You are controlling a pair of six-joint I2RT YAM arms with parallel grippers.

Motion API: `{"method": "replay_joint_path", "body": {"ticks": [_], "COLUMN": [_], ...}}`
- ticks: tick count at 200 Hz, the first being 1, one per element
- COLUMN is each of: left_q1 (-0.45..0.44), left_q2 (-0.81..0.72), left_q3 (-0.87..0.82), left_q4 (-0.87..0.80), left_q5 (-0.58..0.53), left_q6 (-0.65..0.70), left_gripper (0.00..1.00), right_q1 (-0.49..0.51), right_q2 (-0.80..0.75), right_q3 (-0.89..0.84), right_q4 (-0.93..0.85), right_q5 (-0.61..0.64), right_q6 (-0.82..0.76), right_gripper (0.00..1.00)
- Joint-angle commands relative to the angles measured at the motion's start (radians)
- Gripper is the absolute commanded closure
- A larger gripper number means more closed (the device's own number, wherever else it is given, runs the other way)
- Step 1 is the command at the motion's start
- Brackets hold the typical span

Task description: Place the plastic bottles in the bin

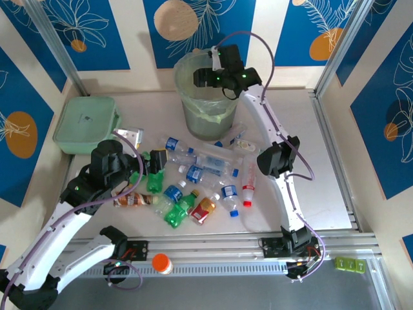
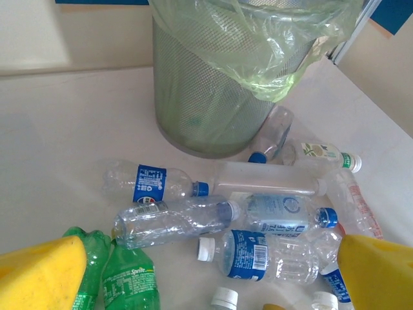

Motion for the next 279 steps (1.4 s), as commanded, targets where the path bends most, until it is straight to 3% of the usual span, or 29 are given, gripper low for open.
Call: {"method": "replay_joint_path", "body": {"ticks": [1, 49, 88, 114, 146, 186, 219, 258, 279], "left_q1": [0.010, 0.010, 0.010, 0.010, 0.010, 0.010, 0.011, 0.023, 0.035], "left_q2": [-0.021, -0.046, -0.049, -0.068, -0.116, -0.112, -0.045, 0.043, 0.102], "left_q3": [-0.009, 0.010, 0.076, 0.101, 0.075, 0.064, 0.079, 0.017, 0.018], "left_q4": [0.013, -0.004, -0.083, -0.153, -0.205, -0.408, -0.620, -0.696, -0.694], "left_q5": [-0.024, -0.026, 0.022, 0.029, 0.020, -0.167, -0.318, -0.261, -0.245], "left_q6": [0.010, -0.050, -0.172, -0.237, -0.291, -0.438, -0.688, -0.901, -0.857], "left_gripper": [0.01, 0.01, 0.04, 0.04, 0.01, 0.01, 0.01, 0.01, 0.01], "right_q1": [0.008, 0.021, 0.043, 0.065, 0.068, 0.084, 0.094, 0.109, 0.111], "right_q2": [-0.131, -0.291, -0.510, -0.725, -1.062, -1.338, -1.427, -1.503, -1.507], "right_q3": [0.025, -0.022, -0.237, -0.522, -0.992, -1.368, -1.527, -1.707, -1.730], "right_q4": [0.010, -0.024, -0.057, -0.014, 0.149, 0.159, 0.081, 0.092, 0.095], "right_q5": [0.018, 0.055, 0.120, 0.196, 0.154, 0.127, 0.151, 0.185, 0.177], "right_q6": [0.007, 0.019, 0.055, 0.093, 0.160, 0.277, 0.354, 0.443, 0.432], "right_gripper": [0.18, 0.18, 0.19, 0.19, 0.22, 0.25, 0.25, 0.25, 0.25]}}
